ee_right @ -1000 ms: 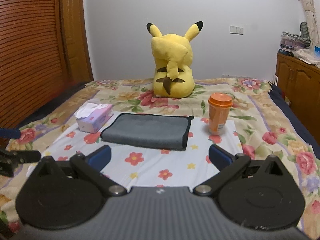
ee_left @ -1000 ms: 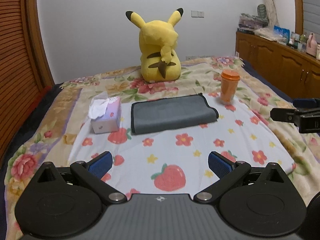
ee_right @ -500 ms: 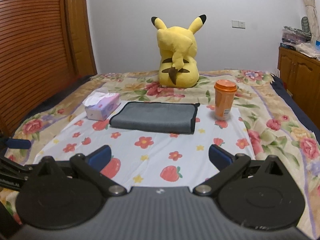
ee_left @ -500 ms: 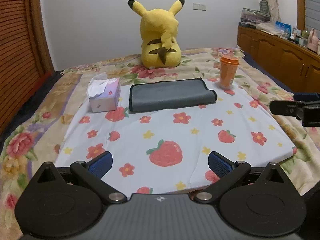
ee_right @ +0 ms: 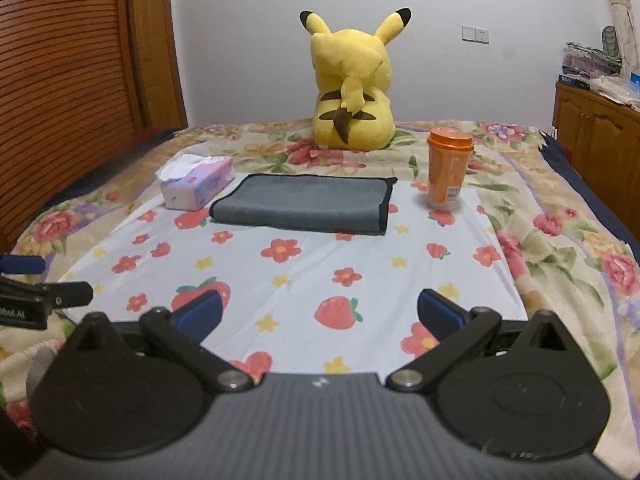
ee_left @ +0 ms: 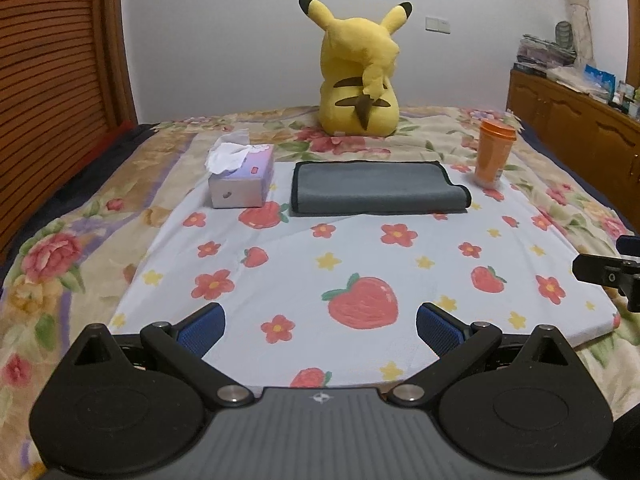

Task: Fold towel

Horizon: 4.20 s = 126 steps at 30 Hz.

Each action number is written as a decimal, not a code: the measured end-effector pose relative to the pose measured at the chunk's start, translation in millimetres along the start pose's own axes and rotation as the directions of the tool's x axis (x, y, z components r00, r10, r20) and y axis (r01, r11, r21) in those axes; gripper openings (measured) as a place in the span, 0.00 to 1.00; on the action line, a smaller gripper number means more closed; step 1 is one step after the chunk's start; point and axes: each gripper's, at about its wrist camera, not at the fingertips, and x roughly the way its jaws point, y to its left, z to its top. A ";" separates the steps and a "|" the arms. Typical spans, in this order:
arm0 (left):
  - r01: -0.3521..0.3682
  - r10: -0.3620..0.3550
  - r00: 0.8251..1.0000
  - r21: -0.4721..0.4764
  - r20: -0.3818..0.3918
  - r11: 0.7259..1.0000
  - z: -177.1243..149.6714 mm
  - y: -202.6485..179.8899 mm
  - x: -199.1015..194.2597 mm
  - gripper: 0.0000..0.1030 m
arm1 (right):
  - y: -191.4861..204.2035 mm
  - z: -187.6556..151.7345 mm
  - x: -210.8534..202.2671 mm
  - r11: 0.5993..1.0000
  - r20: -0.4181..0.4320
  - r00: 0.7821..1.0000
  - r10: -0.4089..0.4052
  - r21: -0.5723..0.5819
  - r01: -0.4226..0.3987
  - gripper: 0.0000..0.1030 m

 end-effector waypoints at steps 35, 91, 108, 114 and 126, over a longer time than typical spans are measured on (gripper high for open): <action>-0.032 0.030 0.985 0.009 0.171 0.999 8.2 -4.8 -22.7 1.00 | -17.3 -4.0 -7.5 0.996 0.107 0.993 -0.043 0.087 0.033 1.00; -0.050 0.040 0.965 0.034 0.257 0.998 11.0 -3.4 -39.6 1.00 | -18.9 -4.8 -20.1 0.994 0.205 0.976 -0.075 0.096 0.056 1.00; -0.052 0.041 0.964 0.035 0.261 0.998 11.0 -1.8 -38.9 1.00 | -19.2 -5.1 -21.0 0.994 0.208 0.975 -0.075 0.096 0.056 1.00; -0.053 0.041 0.965 0.036 0.260 0.998 10.8 -1.0 -38.5 1.00 | -19.2 -5.1 -21.1 0.994 0.208 0.975 -0.075 0.095 0.057 1.00; -0.052 0.041 0.965 0.035 0.260 0.998 10.3 2.6 -38.0 1.00 | -21.7 -3.0 -22.5 0.993 0.209 0.975 -0.076 0.103 0.055 1.00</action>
